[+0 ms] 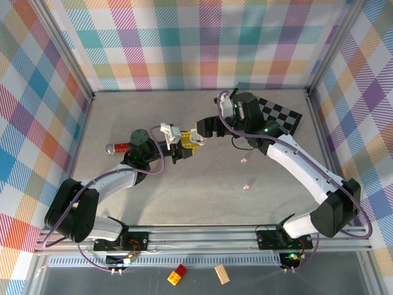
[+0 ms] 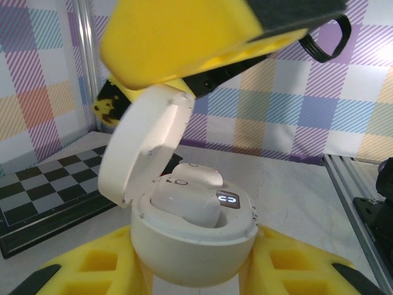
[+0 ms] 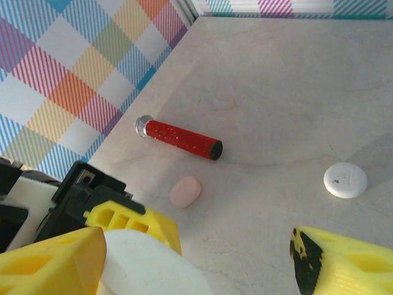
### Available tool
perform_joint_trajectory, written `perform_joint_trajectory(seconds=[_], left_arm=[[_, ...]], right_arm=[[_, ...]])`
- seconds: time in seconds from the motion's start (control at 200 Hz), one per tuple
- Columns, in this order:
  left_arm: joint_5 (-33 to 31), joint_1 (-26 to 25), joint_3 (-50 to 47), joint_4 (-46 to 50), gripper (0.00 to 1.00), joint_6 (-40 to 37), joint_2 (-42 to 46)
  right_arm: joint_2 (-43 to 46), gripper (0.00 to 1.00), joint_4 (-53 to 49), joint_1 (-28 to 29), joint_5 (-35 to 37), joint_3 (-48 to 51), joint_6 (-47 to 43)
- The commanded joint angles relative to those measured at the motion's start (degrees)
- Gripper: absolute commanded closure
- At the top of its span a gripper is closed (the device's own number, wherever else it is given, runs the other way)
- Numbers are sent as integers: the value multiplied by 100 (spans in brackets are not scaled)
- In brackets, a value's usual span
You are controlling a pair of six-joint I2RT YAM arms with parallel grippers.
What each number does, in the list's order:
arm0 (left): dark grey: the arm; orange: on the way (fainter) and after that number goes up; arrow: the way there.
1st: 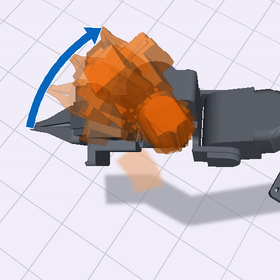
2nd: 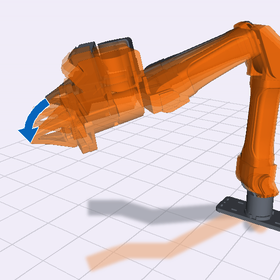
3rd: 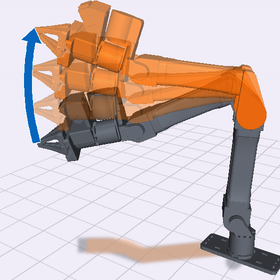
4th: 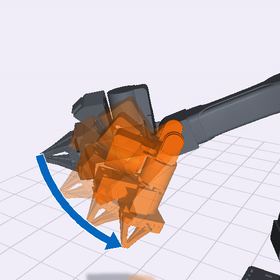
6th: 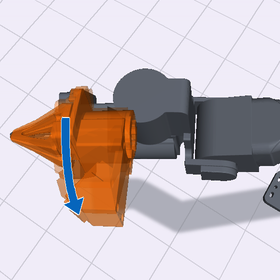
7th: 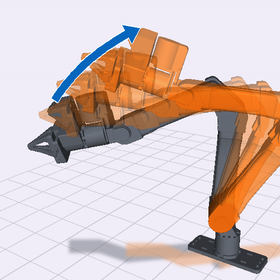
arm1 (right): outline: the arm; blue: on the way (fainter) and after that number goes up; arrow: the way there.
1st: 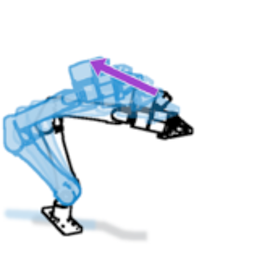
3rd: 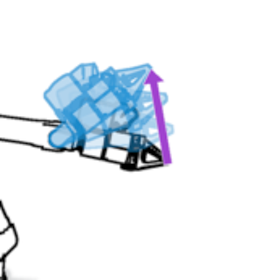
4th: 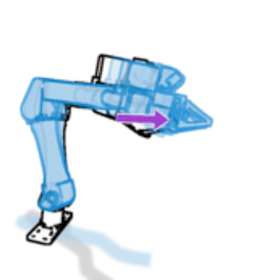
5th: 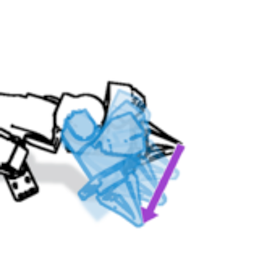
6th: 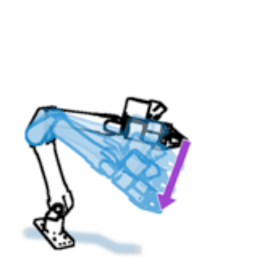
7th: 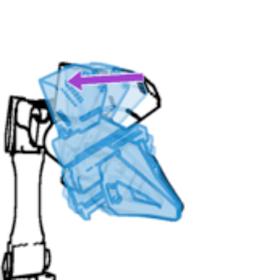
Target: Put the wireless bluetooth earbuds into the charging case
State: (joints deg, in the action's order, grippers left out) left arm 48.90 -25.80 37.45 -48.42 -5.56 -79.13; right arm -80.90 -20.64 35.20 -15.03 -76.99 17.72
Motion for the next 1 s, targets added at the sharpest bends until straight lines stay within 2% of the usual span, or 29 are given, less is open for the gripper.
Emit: perform_joint_trajectory(seconds=[0.0, 0.17, 0.395, 0.55, 0.77, 0.995], left_arm=[[-56, -56, 166, -386, 67, -6, 65], [-156, -52, 145, -541, 67, 86, 38], [-540, -57, 74, -1196, 67, 389, -51], [-557, -57, 160, -1654, 67, 636, -288], [-479, -57, 253, -2085, 67, 884, -548], [-479, -56, 214, -2158, 67, 934, -481]], right_arm=[[268, 22, -46, -31, -175, 200, -102], [506, 21, 173, -111, -197, 393, 182], [786, 17, 1503, -714, -1680, 1208, 1794], [660, 17, 1795, -734, -2311, 1333, 2370], [336, 19, 2927, -734, -2972, 1539, 3360], [67, 19, 2983, -721, -3042, 1432, 3464]])
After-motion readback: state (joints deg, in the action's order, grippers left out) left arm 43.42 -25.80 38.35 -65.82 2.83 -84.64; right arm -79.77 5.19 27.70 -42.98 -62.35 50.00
